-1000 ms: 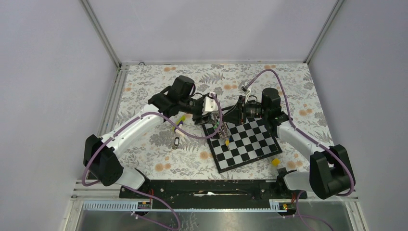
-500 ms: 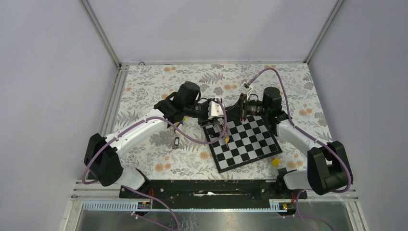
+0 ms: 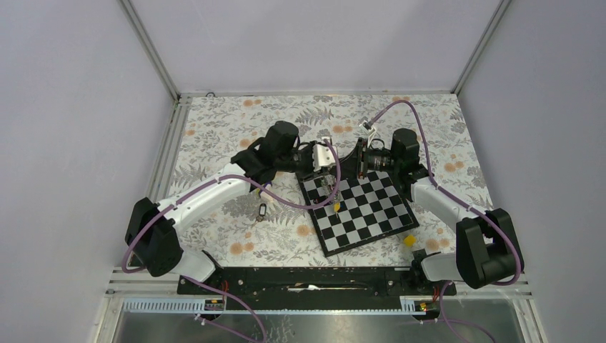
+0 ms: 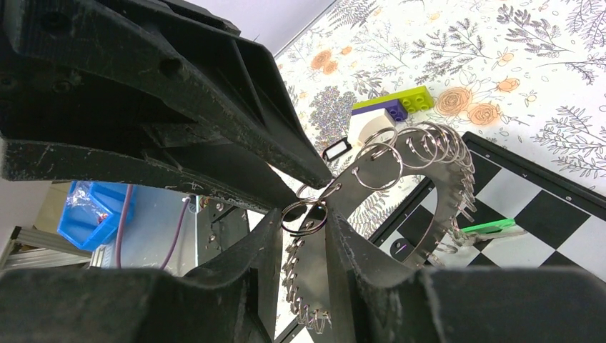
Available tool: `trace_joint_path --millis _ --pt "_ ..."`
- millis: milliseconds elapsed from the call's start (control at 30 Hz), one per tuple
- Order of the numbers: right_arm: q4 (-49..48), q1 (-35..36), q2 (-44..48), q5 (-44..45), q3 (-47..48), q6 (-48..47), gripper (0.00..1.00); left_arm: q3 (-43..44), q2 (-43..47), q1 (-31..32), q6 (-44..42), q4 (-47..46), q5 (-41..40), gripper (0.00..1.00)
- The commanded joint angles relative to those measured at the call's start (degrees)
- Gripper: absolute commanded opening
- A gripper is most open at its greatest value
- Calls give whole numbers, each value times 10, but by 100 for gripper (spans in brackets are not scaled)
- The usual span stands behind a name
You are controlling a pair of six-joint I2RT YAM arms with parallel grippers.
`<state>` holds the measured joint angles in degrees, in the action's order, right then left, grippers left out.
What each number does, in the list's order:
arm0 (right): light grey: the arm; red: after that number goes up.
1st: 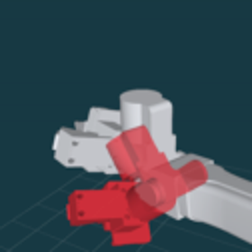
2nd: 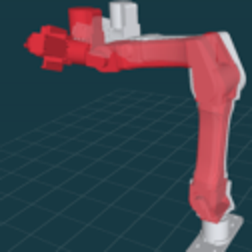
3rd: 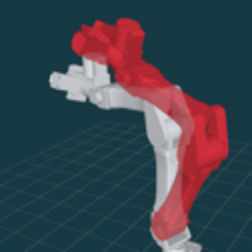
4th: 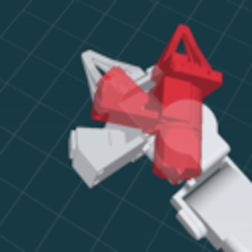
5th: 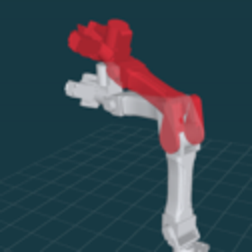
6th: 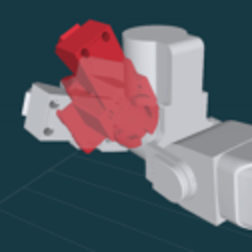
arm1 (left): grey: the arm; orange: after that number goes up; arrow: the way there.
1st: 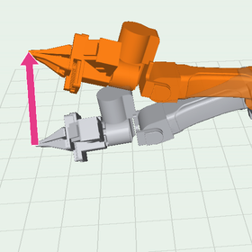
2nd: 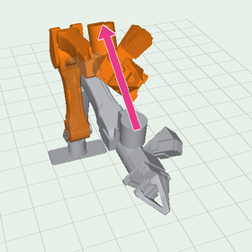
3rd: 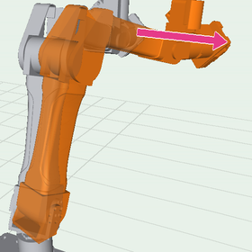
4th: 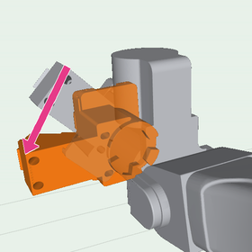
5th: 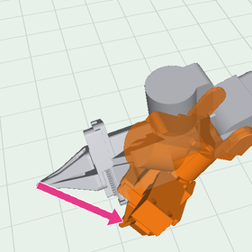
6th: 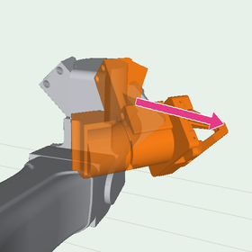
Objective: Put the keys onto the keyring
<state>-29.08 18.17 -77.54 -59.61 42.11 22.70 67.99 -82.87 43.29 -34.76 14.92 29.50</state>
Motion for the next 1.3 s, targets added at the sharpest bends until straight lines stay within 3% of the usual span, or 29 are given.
trace_joint_path --millis 0,233,467,1000,1167,1267 --pt "-42 -4 2 -16 3 12 0 -1 0 7 8 -42 -6 32" --pt "-48 -4 -6 -18 6 26 0 -1 -5 8 12 -47 -5 22" --pt "-44 -6 -6 -10 4 29 5 2 -7 8 20 -53 -6 0" --pt "-38 -45 50 -14 -7 3 36 -18 15 6 19 -41 10 0" --pt "-3 -48 77 -14 -6 -47 38 -17 18 2 26 -34 36 0" --pt "-3 -49 77 -18 -4 -44 34 -14 18 2 31 -32 45 0"
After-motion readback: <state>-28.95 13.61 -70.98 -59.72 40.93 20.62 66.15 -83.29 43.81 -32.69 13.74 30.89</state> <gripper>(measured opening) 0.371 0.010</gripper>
